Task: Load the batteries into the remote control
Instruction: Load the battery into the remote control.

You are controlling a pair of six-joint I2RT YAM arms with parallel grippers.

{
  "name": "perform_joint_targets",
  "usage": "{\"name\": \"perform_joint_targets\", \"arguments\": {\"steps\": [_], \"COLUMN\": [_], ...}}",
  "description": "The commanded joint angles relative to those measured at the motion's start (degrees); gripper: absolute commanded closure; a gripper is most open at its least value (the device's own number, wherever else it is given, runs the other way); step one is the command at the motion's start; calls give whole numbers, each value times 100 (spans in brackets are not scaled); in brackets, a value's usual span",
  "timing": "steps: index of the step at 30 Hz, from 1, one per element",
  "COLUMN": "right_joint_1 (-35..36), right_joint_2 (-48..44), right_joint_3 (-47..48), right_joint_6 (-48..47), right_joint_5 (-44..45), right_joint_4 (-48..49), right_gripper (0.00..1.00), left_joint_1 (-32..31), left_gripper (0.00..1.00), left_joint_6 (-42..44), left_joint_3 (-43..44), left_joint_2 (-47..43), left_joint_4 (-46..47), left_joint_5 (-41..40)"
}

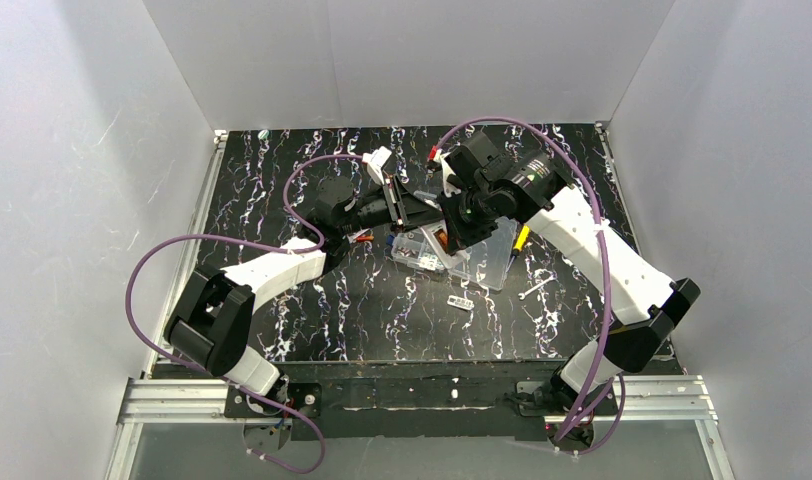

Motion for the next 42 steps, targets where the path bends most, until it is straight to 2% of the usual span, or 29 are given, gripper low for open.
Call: {"name": "perform_joint_targets", "arguments": {"steps": [1, 15, 26, 42], "right_joint_1": [-27, -27, -26, -27], "right_joint_2": [-115, -124, -88, -86], "right_joint_3": [-58, -286, -249, -201], "right_joint_6": [-54, -125, -170, -175], "right_joint_5": [-55, -11, -17, -19], "right_joint_4": [203, 304, 354, 392], "right_gripper": [99, 99, 91, 70], "left_joint_1": [-38, -69, -88, -100], "left_gripper": [100, 100, 100, 100], "left_joint_6": [-13, -31, -122, -307], "left_joint_3": [1, 67, 91, 127], "left_joint_2": [-291, -237, -107, 82], "left_joint_4": [357, 373, 513, 703], "left_joint_5": [95, 89, 112, 119]}}
